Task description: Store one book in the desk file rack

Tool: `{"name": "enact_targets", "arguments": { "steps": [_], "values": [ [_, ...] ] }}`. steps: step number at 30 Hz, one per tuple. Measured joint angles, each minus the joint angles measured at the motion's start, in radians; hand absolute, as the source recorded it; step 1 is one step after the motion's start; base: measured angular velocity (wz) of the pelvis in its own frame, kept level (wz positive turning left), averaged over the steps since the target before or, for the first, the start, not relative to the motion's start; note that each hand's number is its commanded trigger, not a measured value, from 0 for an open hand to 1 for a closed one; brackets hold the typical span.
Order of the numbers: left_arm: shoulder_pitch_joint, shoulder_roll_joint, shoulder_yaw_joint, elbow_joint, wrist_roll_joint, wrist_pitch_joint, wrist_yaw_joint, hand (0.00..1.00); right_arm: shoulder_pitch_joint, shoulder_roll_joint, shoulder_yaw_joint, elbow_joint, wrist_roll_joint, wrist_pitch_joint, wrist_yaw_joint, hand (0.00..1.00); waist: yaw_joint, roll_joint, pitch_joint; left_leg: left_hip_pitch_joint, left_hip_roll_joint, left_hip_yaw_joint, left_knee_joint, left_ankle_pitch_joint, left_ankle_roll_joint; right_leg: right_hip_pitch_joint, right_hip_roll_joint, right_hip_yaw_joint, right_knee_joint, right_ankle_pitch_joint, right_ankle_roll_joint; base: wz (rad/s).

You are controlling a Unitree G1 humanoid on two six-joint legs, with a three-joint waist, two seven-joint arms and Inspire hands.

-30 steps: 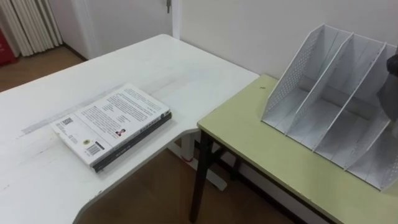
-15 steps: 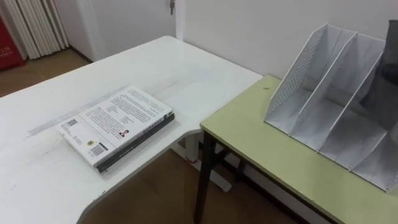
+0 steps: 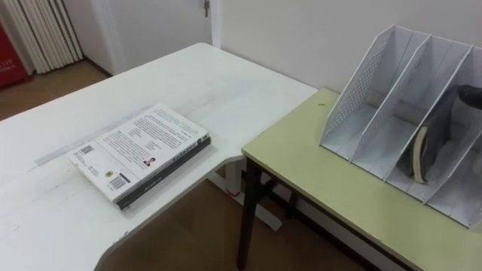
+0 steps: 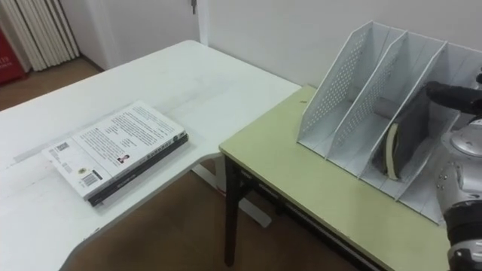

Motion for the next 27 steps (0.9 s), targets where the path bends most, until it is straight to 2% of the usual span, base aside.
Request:
{"name": "enact_targets", "arguments": {
  "steps": [13,18,22,27],
  "values": [
    [0.0,0.003,0.0,-0.004,0.0,0.0,0.0,0.0,0.0,0.0,0.001,-0.006,0.0,-0.002,-0.011,0.0,0.001,-0.004,-0.0026,-0.001,0.001,0.0,-0.004,0.0,-0.001,-0.001,0.001,0.0,0.004,0.001,0.0,0.0],
    [0.0,0.008,0.003,-0.004,0.0,-0.001,0.0,0.0,0.0,0.0,0.004,-0.007,0.0,-0.002,-0.022,0.0,0.002,-0.015,-0.0056,-0.001,0.001,0.0,-0.005,0.001,-0.001,-0.002,0.002,0.0,0.003,0.001,0.0,0.0],
    [-0.001,0.012,0.002,-0.005,0.0,-0.003,0.0,0.0,0.0,0.0,0.004,-0.007,0.001,-0.002,-0.033,0.0,0.007,-0.024,-0.004,0.003,0.001,0.001,-0.006,0.001,-0.001,-0.002,0.002,0.008,0.007,0.001,0.0,-0.01],
    [-0.003,0.016,0.002,-0.001,0.004,-0.024,0.0,0.0,0.0,0.0,0.027,-0.151,0.004,-0.003,-0.044,0.0,0.02,-0.03,-0.0005,0.0,0.002,0.016,-0.006,0.001,-0.001,-0.013,0.003,0.015,0.013,0.001,-0.001,-0.07]
  ]
}}
